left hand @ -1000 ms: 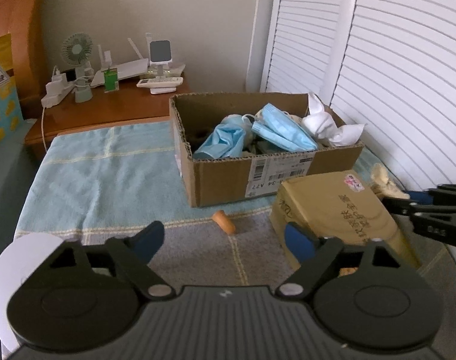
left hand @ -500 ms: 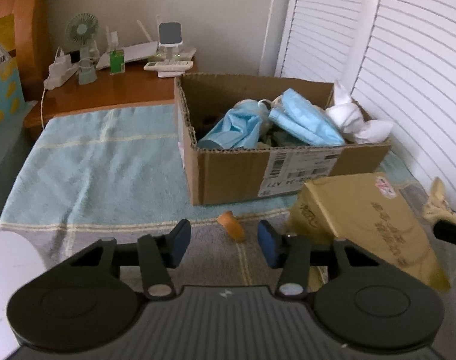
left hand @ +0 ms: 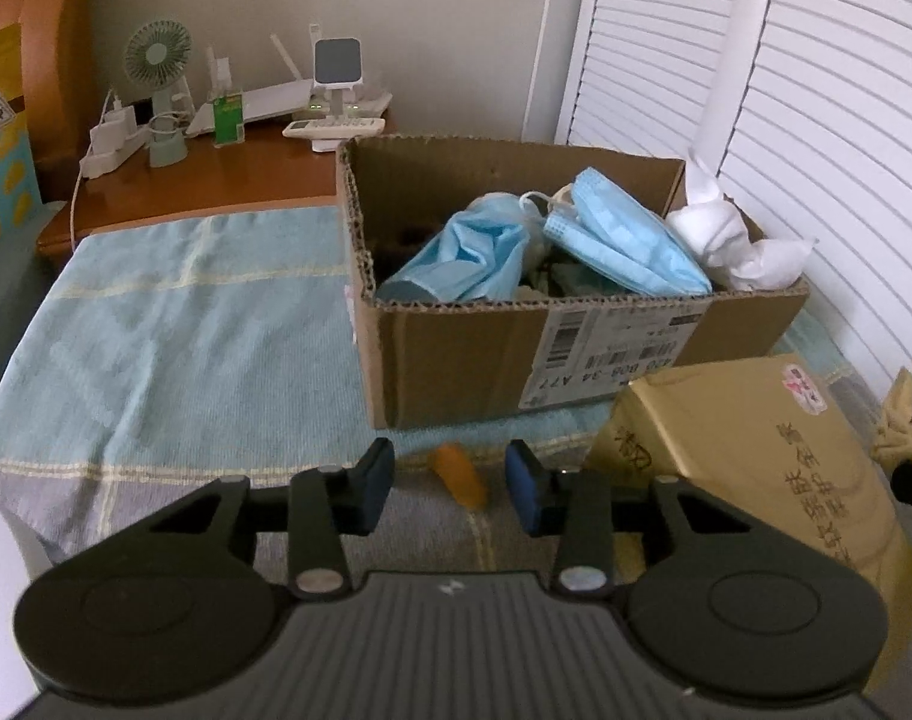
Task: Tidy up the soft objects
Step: 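Grasp the small orange foam piece with the left gripper while the right gripper holds the beige cloth, then carry the beige cloth into the box and open the right gripper while the left gripper holds the orange piece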
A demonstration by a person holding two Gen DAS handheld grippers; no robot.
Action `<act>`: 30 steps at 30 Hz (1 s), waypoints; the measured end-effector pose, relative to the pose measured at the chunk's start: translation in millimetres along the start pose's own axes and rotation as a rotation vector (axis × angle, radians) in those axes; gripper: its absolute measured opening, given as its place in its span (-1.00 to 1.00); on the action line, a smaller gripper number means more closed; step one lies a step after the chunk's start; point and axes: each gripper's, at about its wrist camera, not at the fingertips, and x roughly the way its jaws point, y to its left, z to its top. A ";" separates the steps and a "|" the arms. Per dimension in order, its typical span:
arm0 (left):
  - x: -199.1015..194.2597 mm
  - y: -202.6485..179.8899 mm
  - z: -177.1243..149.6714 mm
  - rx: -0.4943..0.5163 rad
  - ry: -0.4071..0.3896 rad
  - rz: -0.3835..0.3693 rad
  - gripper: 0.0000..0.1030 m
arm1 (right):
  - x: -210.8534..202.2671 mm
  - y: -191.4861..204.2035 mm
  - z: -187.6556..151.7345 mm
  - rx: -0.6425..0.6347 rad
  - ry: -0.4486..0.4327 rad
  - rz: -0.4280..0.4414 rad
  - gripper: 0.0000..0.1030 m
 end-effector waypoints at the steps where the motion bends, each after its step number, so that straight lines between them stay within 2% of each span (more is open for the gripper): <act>1: 0.1 -0.1 0.6 -0.003 -0.004 -0.005 -0.22 | 0.2 0.2 -0.2 0.001 0.001 0.001 -0.40; 8: -2.5 0.8 -1.4 0.021 0.012 -0.040 -0.30 | -1.0 1.2 -0.1 0.001 0.001 0.005 -0.40; 13: -2.1 3.9 -3.6 0.024 -0.003 -0.010 -0.39 | -0.5 1.6 0.0 0.000 0.004 0.009 -0.40; 19: 0.0 -2.7 -3.6 0.058 -0.016 -0.007 -0.67 | -2.1 2.1 0.6 -0.002 0.000 0.009 -0.40; 30: -18.9 -1.1 -11.0 0.085 -0.008 -0.038 -0.73 | -11.6 4.2 0.1 0.005 -0.005 0.011 -0.40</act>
